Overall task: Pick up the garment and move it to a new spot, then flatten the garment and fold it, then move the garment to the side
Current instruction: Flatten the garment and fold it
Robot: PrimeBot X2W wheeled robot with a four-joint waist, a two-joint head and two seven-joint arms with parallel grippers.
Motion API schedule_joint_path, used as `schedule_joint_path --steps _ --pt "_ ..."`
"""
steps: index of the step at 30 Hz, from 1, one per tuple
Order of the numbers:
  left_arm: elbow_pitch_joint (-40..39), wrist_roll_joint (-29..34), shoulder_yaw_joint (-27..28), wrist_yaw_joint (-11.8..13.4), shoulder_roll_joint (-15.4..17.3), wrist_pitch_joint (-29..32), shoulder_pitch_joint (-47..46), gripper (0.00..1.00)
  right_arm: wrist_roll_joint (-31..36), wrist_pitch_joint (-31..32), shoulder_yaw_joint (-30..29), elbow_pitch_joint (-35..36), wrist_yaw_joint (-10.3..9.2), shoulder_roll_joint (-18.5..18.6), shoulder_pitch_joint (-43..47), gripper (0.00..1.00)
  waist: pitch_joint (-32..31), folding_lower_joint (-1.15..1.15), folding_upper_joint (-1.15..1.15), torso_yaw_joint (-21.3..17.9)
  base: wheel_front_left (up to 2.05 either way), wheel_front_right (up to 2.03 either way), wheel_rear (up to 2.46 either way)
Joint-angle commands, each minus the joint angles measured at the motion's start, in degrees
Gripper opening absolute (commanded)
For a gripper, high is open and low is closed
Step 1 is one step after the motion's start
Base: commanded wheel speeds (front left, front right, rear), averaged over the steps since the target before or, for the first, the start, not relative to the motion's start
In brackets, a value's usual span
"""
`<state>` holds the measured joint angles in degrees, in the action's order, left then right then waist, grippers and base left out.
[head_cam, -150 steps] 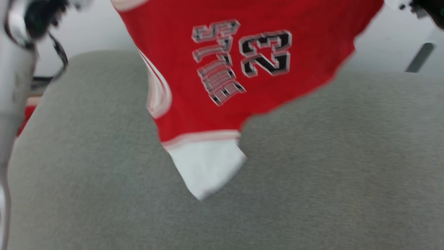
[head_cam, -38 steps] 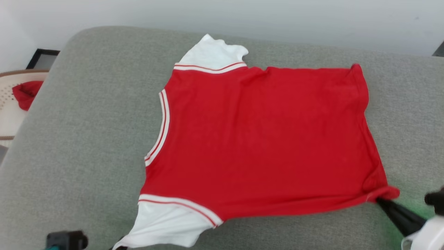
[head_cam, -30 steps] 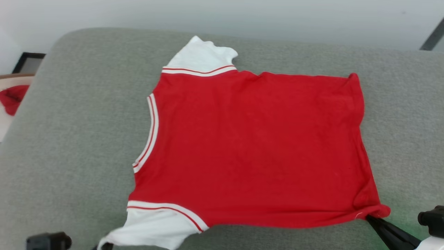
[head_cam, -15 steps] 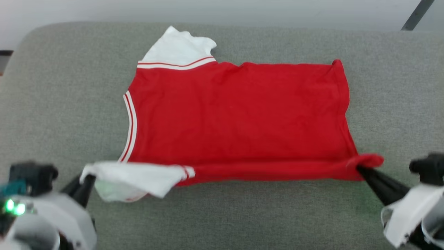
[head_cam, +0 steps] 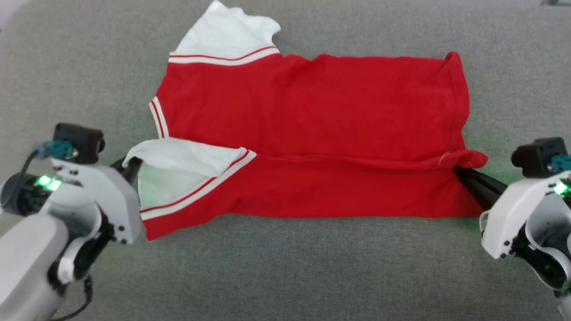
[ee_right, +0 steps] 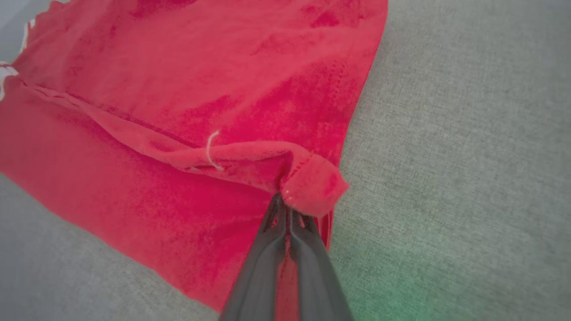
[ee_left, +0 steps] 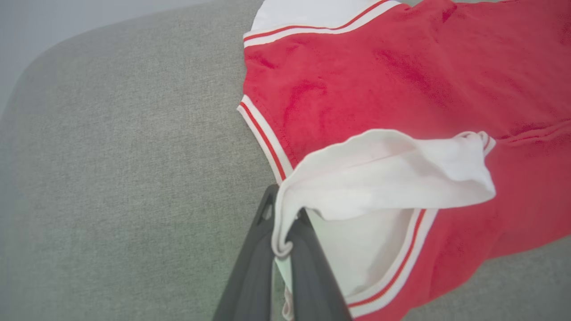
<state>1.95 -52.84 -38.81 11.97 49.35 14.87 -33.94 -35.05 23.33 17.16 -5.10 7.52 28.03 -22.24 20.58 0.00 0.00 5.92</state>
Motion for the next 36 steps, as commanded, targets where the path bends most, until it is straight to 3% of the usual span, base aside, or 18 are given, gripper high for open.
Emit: schedule_joint_path --steps 1,4,8,10,11,13,15,16,17,18,27,36 --pt "1.37 -0.05 -0.24 -0.76 -1.11 -0.08 -1.15 0.0 0.18 0.22 0.49 -0.63 -0.06 -0.17 -0.88 0.0 1.15 0.0 0.0 -0.09 0.0 0.0 0.0" --pt "5.77 -0.84 -1.35 -2.7 -3.34 1.1 -2.65 0.0 0.02 0.85 1.54 -2.39 -0.06 -0.35 -2.48 0.0 1.97 0.0 0.0 -0.25 0.0 0.0 0.0" --pt "9.72 -2.67 -2.04 -4.6 -5.36 3.33 -4.21 0.16 -0.26 2.31 2.4 -3.91 -0.07 -0.35 -3.86 0.0 2.25 0.0 0.0 -0.18 0.0 0.0 0.0" --pt "11.05 -3.78 -2.15 -5.18 -6.08 4.55 -4.5 0.29 -0.22 3.16 2.72 -4.16 -0.07 -0.22 -4.45 0.0 2.14 0.0 0.0 -0.18 0.0 0.0 0.0" --pt "11.32 -3.94 -2.21 -5.4 -6.21 5.08 -4.71 0.45 -0.4 3.64 2.88 -4.17 -0.07 -0.18 -4.85 0.0 2.03 0.0 0.0 -0.17 0.0 0.0 0.0" --pt "11.67 -4.46 -2.28 -5.33 -6.34 5.94 -5.07 1.0 -0.14 4.28 3.27 -3.94 -0.07 0.21 -5.57 0.0 1.64 0.0 0.0 -0.11 0.0 0.0 0.0" --pt "11.7 -5.03 -2.04 -5.27 -6.42 6.42 -5.18 1.0 -0.13 4.85 3.71 -3.76 -0.07 0.51 -5.96 0.37 1.02 0.0 0.0 -0.02 0.0 0.0 0.0" --pt "11.58 -5.01 -1.94 -5.37 -6.33 6.27 -5.37 1.0 -0.25 5.43 3.93 -3.85 -0.07 0.75 -5.97 0.46 0.65 0.0 0.0 0.06 0.0 0.0 0.0" --pt "11.51 -5.48 -1.7 -5.21 -6.42 6.29 -5.27 1.0 -0.37 5.92 3.88 -3.99 -0.07 0.88 -5.97 0.63 0.23 0.0 0.0 0.13 0.0 0.0 0.0" --pt "11.34 -5.24 -1.75 -4.97 -6.15 6.26 -5.18 1.0 -0.42 6.31 3.7 -4.09 -0.07 0.91 -5.98 1.0 -0.2 0.0 0.0 0.19 0.0 0.0 0.0" --pt "6.87 -5.49 -0.47 -2.86 -3.7 4.27 -1.82 1.0 1.34 4.47 1.24 -1.83 -0.06 0.28 -4.56 1.0 -4.64 0.0 0.0 0.53 0.0 0.0 0.0" --pt "1.33 -8.9 0.95 0.77 -0.61 5.99 3.61 1.0 6.29 -4.9 -3.17 7.93 -0.06 -1.64 -2.5 1.0 -8.09 0.0 0.0 -1.76 0.0 0.0 0.0"
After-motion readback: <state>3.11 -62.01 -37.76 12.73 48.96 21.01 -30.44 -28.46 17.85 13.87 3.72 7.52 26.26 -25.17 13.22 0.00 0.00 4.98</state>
